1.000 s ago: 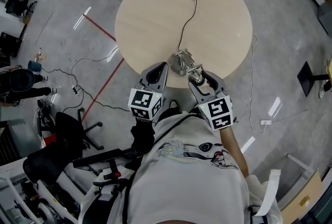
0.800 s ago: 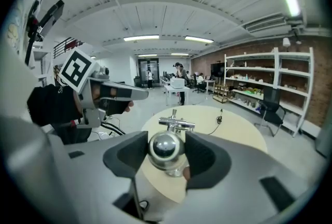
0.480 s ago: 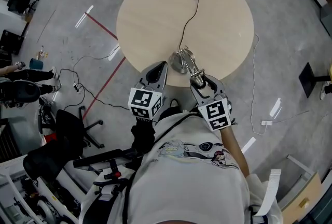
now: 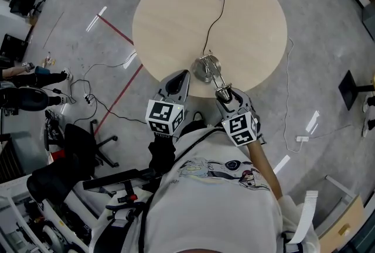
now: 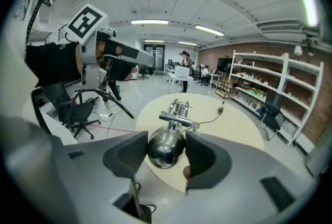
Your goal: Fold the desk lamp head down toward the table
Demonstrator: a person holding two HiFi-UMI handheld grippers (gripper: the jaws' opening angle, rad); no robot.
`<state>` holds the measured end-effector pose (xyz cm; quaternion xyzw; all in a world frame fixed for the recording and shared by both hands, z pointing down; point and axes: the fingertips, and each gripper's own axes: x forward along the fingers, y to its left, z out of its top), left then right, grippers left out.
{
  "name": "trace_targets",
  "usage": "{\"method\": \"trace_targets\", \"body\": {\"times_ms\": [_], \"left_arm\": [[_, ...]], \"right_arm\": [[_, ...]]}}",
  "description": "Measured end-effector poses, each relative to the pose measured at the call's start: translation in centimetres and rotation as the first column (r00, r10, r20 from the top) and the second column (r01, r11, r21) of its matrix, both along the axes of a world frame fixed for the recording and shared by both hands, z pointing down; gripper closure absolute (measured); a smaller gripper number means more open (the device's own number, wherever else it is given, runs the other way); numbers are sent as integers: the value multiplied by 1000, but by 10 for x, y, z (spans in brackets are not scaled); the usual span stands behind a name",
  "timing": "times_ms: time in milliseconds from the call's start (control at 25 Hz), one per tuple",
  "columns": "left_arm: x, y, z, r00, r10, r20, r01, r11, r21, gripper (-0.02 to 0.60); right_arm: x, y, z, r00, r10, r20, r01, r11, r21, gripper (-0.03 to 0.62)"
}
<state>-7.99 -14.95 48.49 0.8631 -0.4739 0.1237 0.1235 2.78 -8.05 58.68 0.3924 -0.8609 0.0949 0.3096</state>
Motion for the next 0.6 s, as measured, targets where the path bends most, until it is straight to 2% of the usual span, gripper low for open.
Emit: {"method": "trace_targets", "body": {"times_ms": [320,600], "left_arm": [[-5,-1,2,1000,-7,10,7,1000,-4,581],[-12,-1,1,1000,-19,12,19,1000,-2,581]], "right_arm": [[1,1,28,999,-25,-40,23,999,-46,365],[3,-1,56,999,21,31,-16,989,-150,395]]}}
